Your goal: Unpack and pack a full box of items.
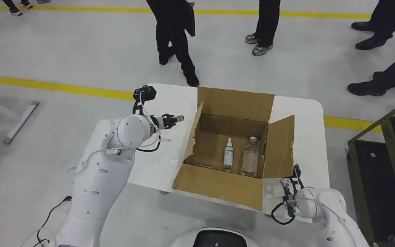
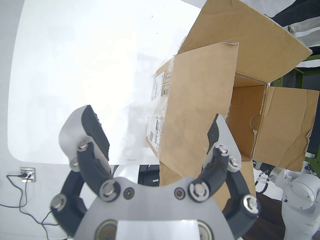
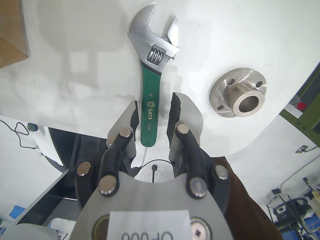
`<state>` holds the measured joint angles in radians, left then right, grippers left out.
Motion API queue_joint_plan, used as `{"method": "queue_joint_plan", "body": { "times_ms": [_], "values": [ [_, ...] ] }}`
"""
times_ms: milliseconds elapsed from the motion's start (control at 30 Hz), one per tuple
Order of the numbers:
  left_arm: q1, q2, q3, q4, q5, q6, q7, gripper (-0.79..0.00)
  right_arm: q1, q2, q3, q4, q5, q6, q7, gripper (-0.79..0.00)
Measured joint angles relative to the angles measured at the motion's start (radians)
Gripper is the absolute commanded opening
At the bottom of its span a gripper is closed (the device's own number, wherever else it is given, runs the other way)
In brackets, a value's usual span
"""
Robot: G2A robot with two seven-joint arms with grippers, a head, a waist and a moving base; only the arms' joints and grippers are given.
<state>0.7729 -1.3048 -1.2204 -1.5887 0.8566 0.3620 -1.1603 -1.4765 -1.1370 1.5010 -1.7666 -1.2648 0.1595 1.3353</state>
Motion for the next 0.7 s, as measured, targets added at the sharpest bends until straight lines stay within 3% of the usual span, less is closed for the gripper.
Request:
{"method": "queue_joint_plan", "body": {
  "times_ms": [367, 600, 700],
  "values": [
    [0.0, 0.0, 0.0, 0.0, 0.0, 0.0, 0.0, 0.0, 0.015, -0.004, -0.014, 0.031, 0.004, 0.001, -0.004, -0.502],
    [0.0, 0.0, 0.0, 0.0, 0.0, 0.0, 0.0, 0.0, 0.021, -0.005, -0.017, 0.036, 0.003, -0.001, -0.001, -0.779],
    [0.0, 0.0, 0.0, 0.0, 0.0, 0.0, 0.0, 0.0, 0.021, -0.005, -0.017, 0.037, 0.003, 0.0, -0.002, -0.785]
  ]
}}
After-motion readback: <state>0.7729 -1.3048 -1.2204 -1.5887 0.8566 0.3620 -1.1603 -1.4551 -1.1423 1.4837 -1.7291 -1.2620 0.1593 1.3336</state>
